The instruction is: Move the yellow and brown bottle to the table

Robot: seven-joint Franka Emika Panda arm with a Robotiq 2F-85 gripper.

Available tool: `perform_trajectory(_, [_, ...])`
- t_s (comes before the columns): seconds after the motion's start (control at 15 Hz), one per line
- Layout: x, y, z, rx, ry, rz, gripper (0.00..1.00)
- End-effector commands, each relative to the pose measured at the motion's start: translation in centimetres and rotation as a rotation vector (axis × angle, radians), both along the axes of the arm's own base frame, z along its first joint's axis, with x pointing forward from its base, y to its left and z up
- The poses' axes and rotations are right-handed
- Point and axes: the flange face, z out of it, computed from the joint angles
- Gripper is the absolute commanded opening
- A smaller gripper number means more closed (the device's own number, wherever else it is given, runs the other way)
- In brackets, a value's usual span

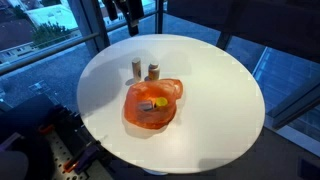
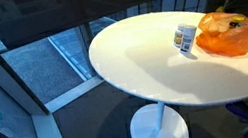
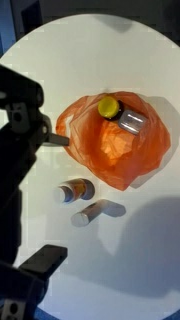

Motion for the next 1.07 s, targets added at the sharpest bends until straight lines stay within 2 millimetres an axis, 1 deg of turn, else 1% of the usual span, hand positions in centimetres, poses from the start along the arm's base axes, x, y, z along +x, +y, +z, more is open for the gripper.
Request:
perform_trajectory(0.0, [0.0,0.0,0.1,0.0,0.001,0.0,1.0])
perform_trajectory(0.27, [0.0,0.0,0.1,0.0,0.001,0.0,1.0])
perform_trajectory(0.4, [0.7,0.4,0.1,-0.016,0.012,-0.021,1.0])
perform_trajectory(0.47, [1.0,0.5,0.4,-0.02,0.016,-0.032,1.0])
perform_trajectory(0.73, [3.7,1.9,0.6,-0.047,0.031,-0.099,1.0])
perform_trajectory(0.87, [5.2,2.1,0.1,-0.065,0.047,-0.136,1.0])
perform_trajectory(1.0, [6.8,1.8,-1.1,-0.086,0.071,-0.178,1.0])
